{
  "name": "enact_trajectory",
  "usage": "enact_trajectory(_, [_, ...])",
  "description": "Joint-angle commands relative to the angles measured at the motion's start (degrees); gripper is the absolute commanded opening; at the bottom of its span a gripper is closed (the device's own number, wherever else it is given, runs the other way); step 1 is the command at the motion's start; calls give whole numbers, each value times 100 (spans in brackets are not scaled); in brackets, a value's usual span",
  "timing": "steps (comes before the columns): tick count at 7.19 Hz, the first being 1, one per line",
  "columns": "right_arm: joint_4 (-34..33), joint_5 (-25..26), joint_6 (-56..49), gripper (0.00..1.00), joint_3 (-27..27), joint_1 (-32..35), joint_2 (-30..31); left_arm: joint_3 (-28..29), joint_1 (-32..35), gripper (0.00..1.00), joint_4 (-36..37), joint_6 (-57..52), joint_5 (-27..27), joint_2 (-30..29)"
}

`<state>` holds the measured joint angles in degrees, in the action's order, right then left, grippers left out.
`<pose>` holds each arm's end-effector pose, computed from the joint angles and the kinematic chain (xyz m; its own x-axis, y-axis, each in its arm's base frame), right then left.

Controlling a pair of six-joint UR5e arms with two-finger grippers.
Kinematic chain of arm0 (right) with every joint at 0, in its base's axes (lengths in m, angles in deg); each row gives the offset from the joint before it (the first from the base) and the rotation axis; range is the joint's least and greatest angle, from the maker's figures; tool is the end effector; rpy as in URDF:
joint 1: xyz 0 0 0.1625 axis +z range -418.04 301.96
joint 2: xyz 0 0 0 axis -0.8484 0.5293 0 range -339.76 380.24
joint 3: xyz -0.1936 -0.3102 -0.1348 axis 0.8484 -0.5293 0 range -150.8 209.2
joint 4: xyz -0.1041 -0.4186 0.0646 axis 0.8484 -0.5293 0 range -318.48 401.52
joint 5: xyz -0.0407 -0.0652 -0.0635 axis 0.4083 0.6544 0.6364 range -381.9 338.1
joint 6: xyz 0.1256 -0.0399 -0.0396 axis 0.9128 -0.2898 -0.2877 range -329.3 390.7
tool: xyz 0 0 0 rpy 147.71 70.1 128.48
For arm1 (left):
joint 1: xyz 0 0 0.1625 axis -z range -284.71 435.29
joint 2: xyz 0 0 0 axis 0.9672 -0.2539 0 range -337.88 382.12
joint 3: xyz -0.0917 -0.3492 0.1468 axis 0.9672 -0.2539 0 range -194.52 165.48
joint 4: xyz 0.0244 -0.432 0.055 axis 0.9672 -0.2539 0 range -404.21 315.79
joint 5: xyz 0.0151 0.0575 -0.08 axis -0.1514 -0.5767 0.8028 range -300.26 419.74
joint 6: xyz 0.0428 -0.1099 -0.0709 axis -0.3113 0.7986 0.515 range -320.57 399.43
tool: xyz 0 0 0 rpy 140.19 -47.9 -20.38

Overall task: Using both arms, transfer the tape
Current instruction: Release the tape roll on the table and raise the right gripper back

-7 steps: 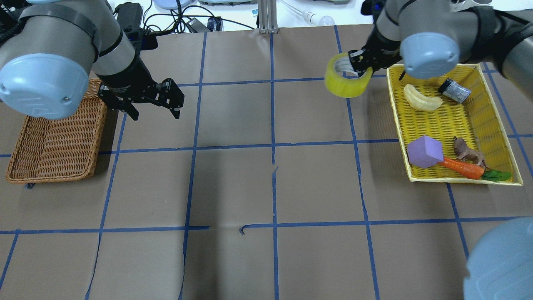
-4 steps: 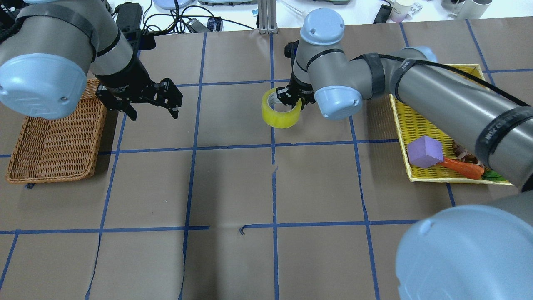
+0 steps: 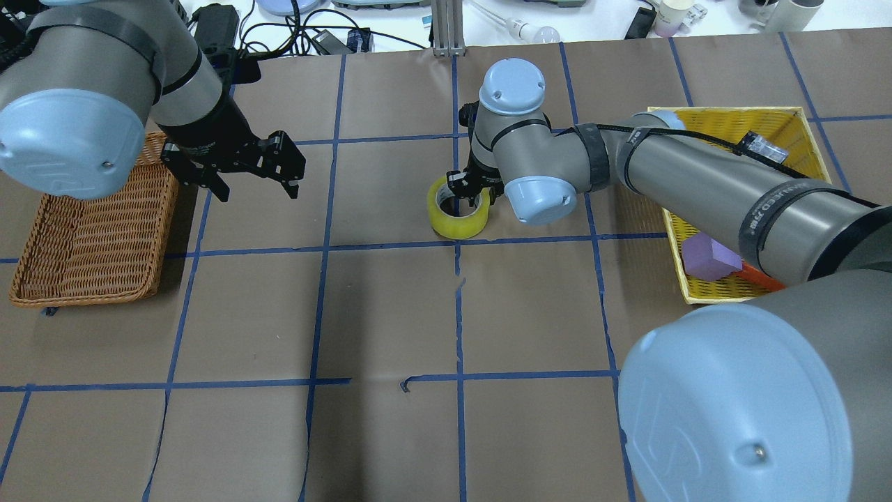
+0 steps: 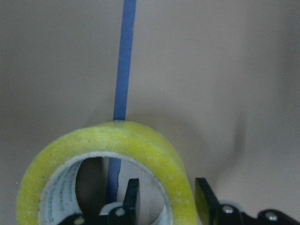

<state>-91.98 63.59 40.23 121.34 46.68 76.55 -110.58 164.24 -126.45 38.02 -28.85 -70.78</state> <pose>0.3095 -0.6114 0.1209 -0.9899 -0.1011 -0.0990 -0.0891 0.9889 -0.1187 -0.1269 -0.5292 0.3474 -0.9997 0.0058 0.0251 0.0063 0.9998 0.0205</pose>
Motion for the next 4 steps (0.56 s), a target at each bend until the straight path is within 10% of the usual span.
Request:
enact_trajectory(1, [174,29,-4,100,-169,-4,265,0,0,100,7,0,0,0])
enact_trajectory(4, [2443,108,-109,100,-520,-318,1721,9,26,100,15,9,9,-17])
